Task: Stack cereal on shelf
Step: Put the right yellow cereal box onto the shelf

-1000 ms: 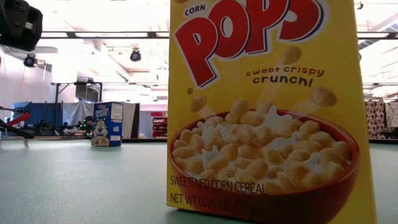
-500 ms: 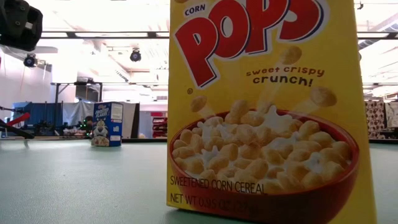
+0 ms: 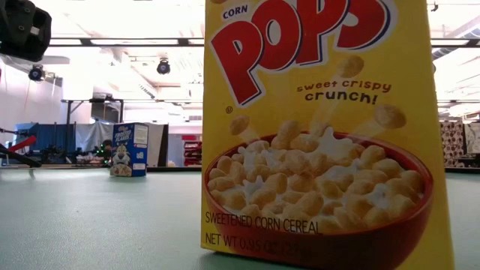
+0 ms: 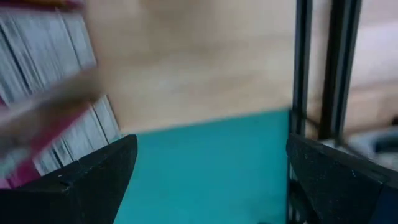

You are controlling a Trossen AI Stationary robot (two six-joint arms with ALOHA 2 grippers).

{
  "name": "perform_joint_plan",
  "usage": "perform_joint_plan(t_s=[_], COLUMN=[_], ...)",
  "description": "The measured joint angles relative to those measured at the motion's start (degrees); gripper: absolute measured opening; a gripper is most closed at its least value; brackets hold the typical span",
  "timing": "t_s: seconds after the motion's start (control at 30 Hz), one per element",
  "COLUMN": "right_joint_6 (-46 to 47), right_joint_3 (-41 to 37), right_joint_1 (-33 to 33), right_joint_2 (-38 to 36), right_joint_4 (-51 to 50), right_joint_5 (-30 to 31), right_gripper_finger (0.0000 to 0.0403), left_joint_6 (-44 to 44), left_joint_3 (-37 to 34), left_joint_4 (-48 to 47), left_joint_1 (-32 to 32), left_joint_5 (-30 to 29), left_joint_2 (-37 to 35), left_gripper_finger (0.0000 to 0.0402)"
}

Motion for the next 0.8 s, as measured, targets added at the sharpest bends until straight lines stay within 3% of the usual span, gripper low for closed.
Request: perform_joint_plan(t_s=[0.23,0.37,0.53,0.67,0.8], right_joint_6=[15.7,31.0,53.2,70.1,79.3], right_joint_3=[-4.7,-8.2,-13.7,-17.1,-17.0], right_joint_1=[14.2,25.8,42.7,54.6,62.4], right_joint_2=[-4.8,-8.9,-13.3,-12.3,-7.1], right_joint_4=[0.2,1.8,10.7,17.9,22.7], right_joint_5=[-0.4,-0.3,1.5,4.2,6.0], right_gripper_finger=[0.0400,0.0400,0.0400,0.0400,0.0400], left_joint_6=[0.0,0.0,0.0,0.0,0.0], left_joint_3=[0.0,0.0,0.0,0.0,0.0], left_joint_4=[0.0,0.0,0.0,0.0,0.0], left_joint_1=[0.0,0.0,0.0,0.0,0.0], left_joint_5=[0.0,0.0,0.0,0.0,0.0], left_joint_2=[0.0,0.0,0.0,0.0,0.0], left_gripper_finger=[0.0398,0.0398,0.0398,0.0398,0.0398])
